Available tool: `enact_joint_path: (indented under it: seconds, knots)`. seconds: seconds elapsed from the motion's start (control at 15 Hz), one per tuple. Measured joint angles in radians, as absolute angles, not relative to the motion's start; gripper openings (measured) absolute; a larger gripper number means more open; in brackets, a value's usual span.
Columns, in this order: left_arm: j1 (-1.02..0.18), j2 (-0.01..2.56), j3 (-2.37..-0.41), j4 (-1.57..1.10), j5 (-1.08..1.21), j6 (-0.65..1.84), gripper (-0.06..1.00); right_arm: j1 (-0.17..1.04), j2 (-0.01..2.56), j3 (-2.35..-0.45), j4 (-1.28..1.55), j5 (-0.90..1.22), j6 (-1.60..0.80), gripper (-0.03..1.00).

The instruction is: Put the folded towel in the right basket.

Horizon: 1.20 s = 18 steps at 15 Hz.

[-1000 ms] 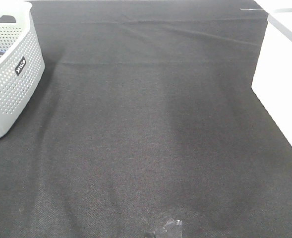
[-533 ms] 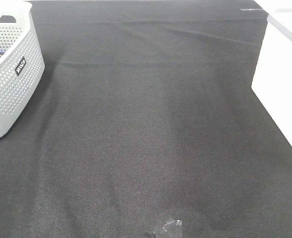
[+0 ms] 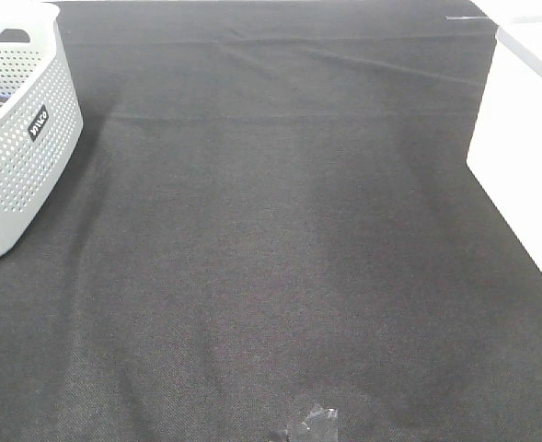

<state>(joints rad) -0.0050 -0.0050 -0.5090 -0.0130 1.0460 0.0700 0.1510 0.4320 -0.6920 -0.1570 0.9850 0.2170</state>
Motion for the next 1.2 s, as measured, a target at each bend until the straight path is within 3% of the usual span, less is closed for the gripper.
enact_joint_path:
  seconds: [0.4, 1.07, 1.2]
  knots:
    - [-0.005, -0.005, -0.509, -0.013, 1.046, 0.07, 0.99, 0.151, 0.003, -0.499, -0.154, 1.058, 0.217, 0.96]
    - [-0.005, -0.005, -0.509, -0.013, 1.046, 0.07, 0.99, 0.15, -0.003, -0.464, -0.14, 1.116, 0.182, 0.96]
    - [-0.005, -0.005, -0.509, -0.013, 1.046, 0.07, 0.99, 0.083, -0.003, -0.464, -0.131, 1.116, 0.182, 0.96]
